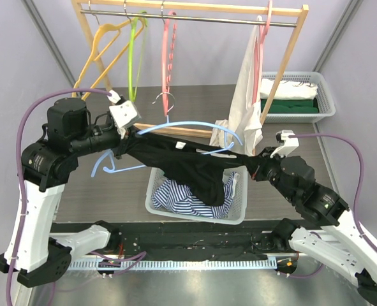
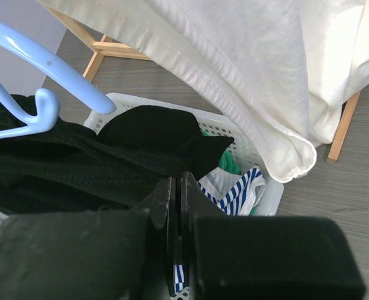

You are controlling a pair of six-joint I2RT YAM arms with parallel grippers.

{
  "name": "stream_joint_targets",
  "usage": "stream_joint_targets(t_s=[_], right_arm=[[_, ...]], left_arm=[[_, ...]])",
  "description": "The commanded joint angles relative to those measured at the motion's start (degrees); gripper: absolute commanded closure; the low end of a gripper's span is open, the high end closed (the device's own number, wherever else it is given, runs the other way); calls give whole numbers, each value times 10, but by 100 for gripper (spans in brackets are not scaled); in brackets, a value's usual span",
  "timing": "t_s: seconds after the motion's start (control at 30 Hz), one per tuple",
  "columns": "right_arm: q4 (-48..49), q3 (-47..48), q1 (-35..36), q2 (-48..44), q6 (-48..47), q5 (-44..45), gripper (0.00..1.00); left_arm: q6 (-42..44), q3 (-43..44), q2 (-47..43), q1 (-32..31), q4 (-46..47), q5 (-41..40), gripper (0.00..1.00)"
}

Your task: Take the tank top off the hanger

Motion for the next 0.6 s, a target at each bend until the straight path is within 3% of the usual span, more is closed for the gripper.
stream_joint_targets(t_s=[0.0,0.43,0.5,0.53,0.57], right_arm=[[-45,-11,-4,2,8,38,99],[-6,-27,-4,16,-13,-105,99],[1,-23,-4,20,-23,-135,86],[0,-13,-4,22,-34,-153,73],[-11,-2,-4,24,-40,-156,52]], left_arm=[[-10,52,-9,13,54,-17,100],[-28,55,1,13,74,-2,100],[-31,54,5,13,74,4,100],[-33,50,9,13,75,10,100],[-35,47,10,14,77,13,100]])
